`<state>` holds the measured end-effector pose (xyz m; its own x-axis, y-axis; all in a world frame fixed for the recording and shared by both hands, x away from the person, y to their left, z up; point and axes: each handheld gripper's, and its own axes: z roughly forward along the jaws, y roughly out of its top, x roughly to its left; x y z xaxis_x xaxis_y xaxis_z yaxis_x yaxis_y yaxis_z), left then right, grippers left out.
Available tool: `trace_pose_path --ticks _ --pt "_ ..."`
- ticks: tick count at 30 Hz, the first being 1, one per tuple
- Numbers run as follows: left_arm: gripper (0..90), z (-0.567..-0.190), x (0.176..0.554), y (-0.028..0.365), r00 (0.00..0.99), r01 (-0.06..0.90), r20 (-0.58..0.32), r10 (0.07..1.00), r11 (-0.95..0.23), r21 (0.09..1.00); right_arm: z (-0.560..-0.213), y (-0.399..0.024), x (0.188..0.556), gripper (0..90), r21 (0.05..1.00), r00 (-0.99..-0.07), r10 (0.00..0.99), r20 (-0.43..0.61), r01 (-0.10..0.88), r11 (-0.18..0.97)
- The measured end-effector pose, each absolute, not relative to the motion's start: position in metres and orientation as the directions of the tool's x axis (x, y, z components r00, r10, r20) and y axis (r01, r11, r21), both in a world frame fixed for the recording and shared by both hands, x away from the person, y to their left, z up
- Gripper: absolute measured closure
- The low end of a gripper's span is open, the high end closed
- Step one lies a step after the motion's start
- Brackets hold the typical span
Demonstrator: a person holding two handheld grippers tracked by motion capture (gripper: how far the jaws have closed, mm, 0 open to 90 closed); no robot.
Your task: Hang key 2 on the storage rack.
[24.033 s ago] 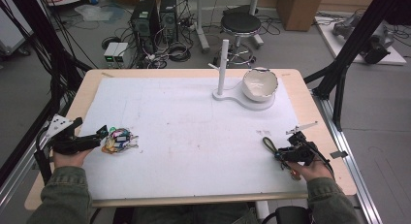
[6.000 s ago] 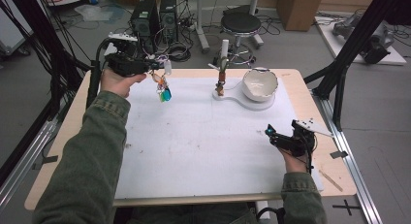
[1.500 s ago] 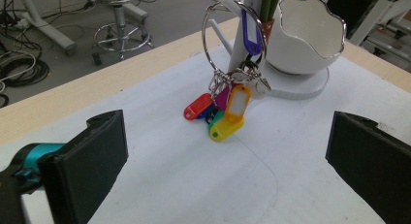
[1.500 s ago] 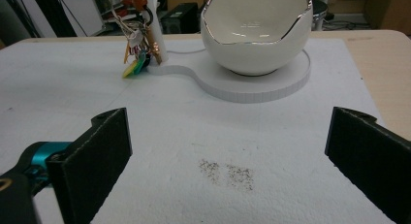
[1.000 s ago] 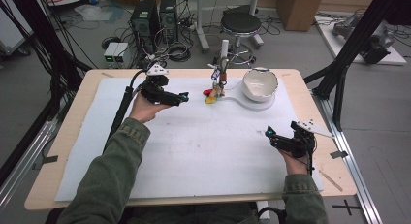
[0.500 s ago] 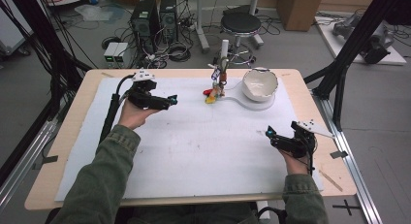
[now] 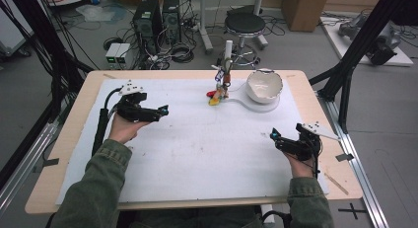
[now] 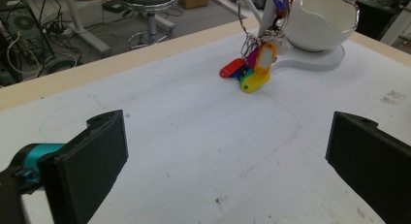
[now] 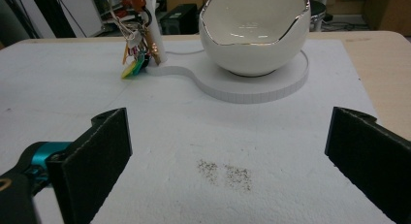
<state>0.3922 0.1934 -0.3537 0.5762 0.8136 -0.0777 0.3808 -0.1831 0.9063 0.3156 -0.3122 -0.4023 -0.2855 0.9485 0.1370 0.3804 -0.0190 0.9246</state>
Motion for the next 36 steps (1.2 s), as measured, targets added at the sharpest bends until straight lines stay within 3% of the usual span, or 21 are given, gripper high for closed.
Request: trace_pose_path --ticks 36 --pt "1.7 -0.39 0.332 0.262 0.46 0.342 -0.076 0.884 -0.098 0.935 -0.403 -0.31 0.315 1.7 0.924 -0.292 0.947 0.138 0.383 -0.017"
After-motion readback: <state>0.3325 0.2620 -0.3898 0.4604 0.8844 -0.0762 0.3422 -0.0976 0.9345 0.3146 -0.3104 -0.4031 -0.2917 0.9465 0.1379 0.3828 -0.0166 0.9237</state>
